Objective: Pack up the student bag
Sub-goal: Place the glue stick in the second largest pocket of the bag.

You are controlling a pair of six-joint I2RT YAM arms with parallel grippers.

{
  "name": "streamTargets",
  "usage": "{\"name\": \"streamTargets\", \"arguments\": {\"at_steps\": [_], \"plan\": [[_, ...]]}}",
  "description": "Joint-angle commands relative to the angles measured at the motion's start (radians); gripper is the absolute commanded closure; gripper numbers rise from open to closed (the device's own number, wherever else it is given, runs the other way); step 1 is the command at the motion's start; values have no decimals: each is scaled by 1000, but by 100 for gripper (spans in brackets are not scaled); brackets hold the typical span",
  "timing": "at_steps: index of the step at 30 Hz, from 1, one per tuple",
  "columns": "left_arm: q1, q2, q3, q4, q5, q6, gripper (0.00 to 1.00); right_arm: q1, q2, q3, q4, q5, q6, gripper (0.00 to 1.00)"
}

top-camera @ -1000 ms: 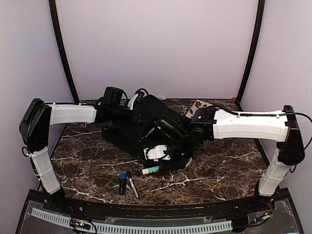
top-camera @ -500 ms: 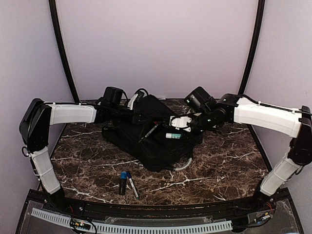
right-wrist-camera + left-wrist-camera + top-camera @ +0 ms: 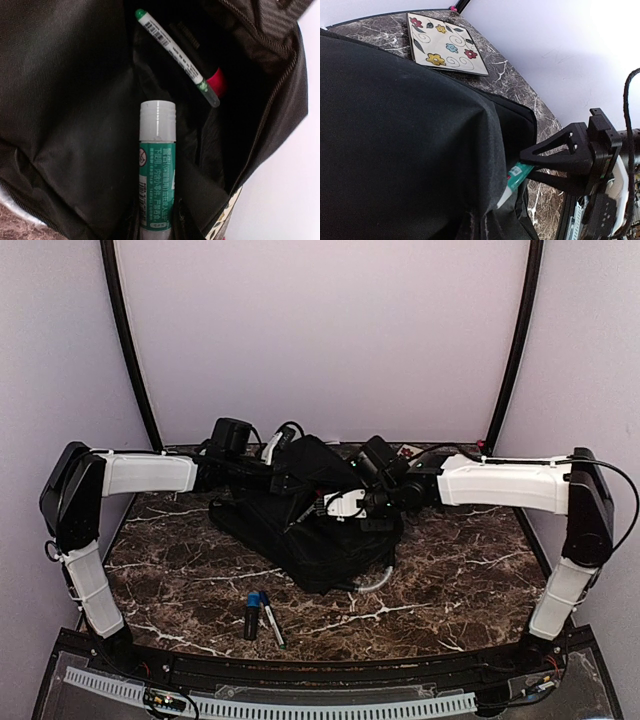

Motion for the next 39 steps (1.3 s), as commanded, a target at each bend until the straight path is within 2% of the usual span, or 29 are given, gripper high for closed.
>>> {"name": "streamTargets", "arguments": {"at_steps": [1, 5, 14, 20, 27, 34, 39], "plan": [[-7, -27, 5, 91, 124, -43, 100, 36, 65, 3, 172, 90, -119, 85], [-6, -30, -1, 107, 134, -56, 100, 46, 128, 7, 258, 129, -174, 85], [-7, -37, -1, 111, 141, -61, 100, 35, 265, -76, 710, 246, -376, 85], [-7, -42, -1, 109, 139, -58, 100, 22, 339, -67, 874, 264, -439, 81], [-7, -47, -4, 114, 141, -63, 100, 9, 379, -85, 1085, 319, -501, 59], [-6, -49, -4, 113, 139, -63, 100, 44, 232, -212, 1018, 290, -441, 55], [-6, -50, -6, 107, 131, -54, 100, 83, 112, -246, 816, 275, -321, 54]]}}
